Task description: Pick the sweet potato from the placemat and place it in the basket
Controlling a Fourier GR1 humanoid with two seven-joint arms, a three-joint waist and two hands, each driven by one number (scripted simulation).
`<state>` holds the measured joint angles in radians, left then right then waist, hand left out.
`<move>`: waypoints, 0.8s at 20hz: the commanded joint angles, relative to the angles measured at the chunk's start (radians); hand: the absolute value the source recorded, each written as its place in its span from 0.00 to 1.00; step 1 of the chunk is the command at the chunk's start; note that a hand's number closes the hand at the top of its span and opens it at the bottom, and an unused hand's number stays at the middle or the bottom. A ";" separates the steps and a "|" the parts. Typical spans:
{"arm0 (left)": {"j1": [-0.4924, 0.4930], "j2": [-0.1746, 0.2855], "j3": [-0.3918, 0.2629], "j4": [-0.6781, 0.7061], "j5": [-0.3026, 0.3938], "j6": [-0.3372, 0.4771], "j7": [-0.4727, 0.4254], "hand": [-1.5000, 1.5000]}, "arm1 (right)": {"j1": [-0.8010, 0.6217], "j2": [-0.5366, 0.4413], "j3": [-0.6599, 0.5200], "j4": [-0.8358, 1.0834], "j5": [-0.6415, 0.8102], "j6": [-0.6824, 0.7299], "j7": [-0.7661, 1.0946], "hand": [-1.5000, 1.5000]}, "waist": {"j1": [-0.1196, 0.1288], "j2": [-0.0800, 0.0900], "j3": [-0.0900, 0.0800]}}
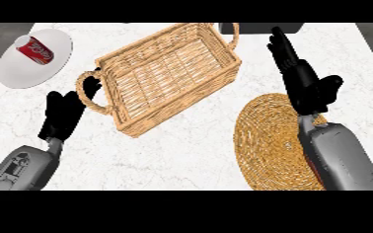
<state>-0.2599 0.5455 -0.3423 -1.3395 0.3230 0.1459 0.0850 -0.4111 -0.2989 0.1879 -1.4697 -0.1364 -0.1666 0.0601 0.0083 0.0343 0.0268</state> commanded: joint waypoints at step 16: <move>0.248 0.096 0.082 0.155 -0.061 0.191 0.062 0.50 | 0.383 0.025 -0.255 -0.573 0.421 -0.397 -0.586 0.00 | -0.260 -0.097 -0.019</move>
<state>-0.0654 0.6400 -0.2792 -1.2103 0.2582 0.2971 0.1381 -0.1811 -0.2817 0.0494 -2.0112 0.1713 -0.4072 -0.5060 -0.1887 -0.0686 0.0103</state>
